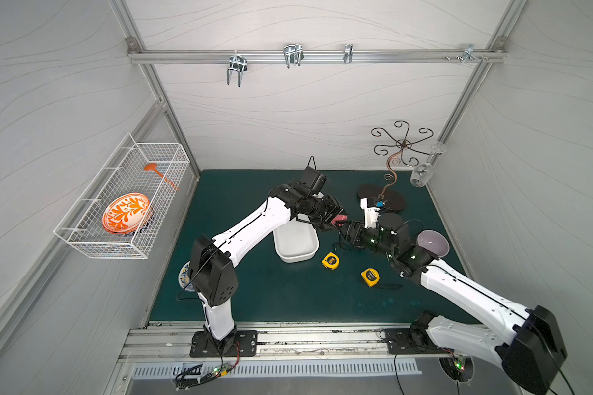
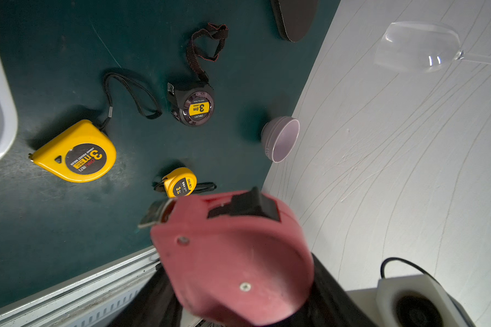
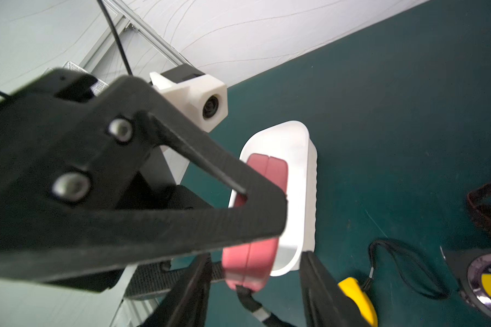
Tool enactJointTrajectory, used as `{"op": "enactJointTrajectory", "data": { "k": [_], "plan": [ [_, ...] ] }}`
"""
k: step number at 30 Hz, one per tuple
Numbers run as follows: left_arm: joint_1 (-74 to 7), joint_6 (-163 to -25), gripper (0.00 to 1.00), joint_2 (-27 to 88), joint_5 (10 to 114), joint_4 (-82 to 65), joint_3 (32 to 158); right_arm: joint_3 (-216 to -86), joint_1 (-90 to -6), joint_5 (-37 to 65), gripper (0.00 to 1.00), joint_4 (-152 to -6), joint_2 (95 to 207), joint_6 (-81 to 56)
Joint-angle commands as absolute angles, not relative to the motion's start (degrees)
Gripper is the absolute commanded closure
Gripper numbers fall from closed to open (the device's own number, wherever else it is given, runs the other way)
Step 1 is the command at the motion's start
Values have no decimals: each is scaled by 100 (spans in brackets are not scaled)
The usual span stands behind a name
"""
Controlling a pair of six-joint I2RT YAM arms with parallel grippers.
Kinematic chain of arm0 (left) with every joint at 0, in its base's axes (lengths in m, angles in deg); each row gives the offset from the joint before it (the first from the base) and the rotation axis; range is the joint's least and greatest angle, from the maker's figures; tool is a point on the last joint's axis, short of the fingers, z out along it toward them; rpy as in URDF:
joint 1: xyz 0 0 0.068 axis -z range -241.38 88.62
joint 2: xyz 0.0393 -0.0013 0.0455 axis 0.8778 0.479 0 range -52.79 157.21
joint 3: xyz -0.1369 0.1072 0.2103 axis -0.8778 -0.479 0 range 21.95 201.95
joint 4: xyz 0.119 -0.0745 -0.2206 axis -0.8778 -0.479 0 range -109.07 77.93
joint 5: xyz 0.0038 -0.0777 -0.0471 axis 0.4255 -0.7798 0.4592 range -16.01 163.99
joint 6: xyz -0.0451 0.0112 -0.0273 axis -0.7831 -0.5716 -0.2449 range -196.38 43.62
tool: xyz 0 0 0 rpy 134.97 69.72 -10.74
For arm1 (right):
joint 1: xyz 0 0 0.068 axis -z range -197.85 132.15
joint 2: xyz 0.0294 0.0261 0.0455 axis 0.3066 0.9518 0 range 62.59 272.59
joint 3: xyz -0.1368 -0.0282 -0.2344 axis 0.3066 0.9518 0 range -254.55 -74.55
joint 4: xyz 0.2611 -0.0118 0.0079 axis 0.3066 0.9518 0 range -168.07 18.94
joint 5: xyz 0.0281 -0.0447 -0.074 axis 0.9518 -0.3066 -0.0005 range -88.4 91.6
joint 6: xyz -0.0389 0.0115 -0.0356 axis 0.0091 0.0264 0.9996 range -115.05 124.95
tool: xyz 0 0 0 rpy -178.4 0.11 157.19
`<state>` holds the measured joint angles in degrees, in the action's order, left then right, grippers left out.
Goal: Take the tape measure out of the storage box
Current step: Place the tape measure at the center of the board.
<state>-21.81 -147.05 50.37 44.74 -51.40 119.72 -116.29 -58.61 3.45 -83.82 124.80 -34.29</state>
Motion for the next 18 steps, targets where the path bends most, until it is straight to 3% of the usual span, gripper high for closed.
{"op": "enactJointTrajectory", "data": {
  "k": [1,7,14,15,17,18],
  "plan": [
    [-2122,-14790,100,4774,4369,-4831,11935,-11762,-6000,-20,60,-8622,12525,-3458],
    [-2125,-14801,100,4703,4355,-4767,11796,-11746,-6024,-197,85,-8552,12454,-3495],
    [-2130,-14674,98,4696,4402,-4762,11792,-11727,-5997,-343,97,-8244,12198,-3554],
    [-2139,-14632,87,4696,4439,-4790,11811,-11723,-5969,-340,98,-8201,12154,-3576],
    [-2181,-14529,52,4691,4518,-4861,11835,-11688,-5914,-304,98,-8123,12050,-3621],
    [-2215,-14488,41,4681,4570,-4901,11849,-11664,-5874,-280,98,-8094,12005,-3636]
  ]
}}
